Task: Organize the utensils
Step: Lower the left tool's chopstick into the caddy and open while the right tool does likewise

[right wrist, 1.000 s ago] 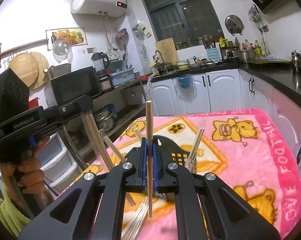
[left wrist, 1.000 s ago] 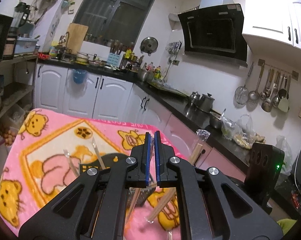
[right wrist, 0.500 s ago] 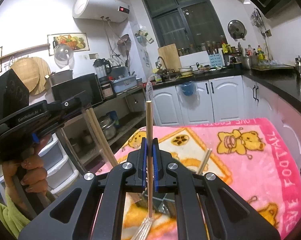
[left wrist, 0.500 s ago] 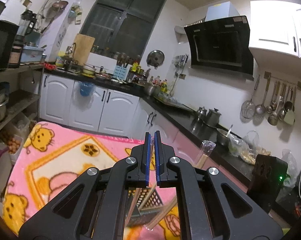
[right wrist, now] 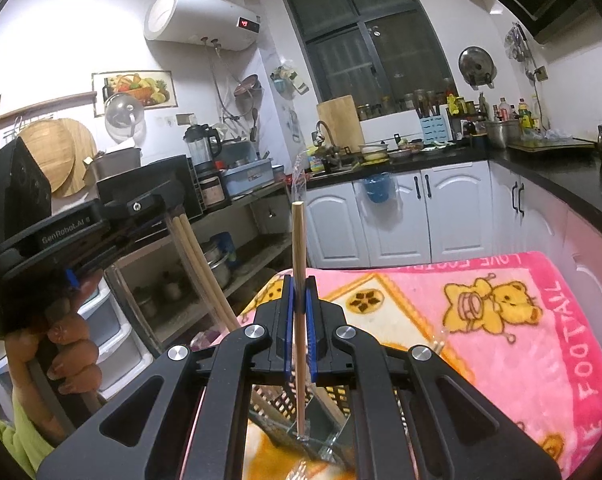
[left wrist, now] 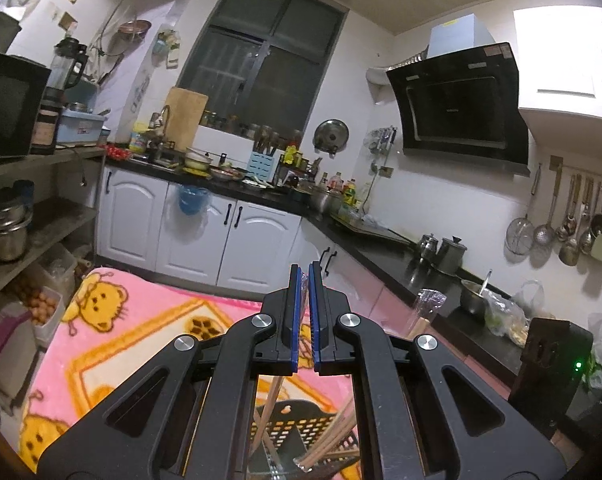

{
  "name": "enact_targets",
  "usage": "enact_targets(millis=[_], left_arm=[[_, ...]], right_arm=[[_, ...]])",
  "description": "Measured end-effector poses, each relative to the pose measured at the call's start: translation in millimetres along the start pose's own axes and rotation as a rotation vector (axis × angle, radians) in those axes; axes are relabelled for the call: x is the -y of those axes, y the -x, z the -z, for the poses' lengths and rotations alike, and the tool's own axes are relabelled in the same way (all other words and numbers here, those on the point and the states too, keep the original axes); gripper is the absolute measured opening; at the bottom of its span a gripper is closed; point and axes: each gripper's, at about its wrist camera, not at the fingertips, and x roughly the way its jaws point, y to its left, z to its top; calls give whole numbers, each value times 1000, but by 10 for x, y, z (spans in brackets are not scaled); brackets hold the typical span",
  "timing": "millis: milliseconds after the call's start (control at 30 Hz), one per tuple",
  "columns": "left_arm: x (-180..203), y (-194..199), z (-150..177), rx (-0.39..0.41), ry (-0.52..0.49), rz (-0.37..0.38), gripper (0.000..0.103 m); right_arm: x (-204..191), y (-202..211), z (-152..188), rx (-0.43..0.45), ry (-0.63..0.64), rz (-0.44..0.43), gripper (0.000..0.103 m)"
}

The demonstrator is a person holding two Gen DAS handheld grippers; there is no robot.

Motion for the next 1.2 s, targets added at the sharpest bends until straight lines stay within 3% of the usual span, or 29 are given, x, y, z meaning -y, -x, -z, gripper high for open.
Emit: enact_targets(millis=[500,1200], left_arm=[[-265,-288,311,-60,26,-13,2],[-350,-347,667,-140,38,-10,2]], right_arm=[[120,-317,281,-26,-3,76,6],[174,-440,521,-45,-23,101,6]])
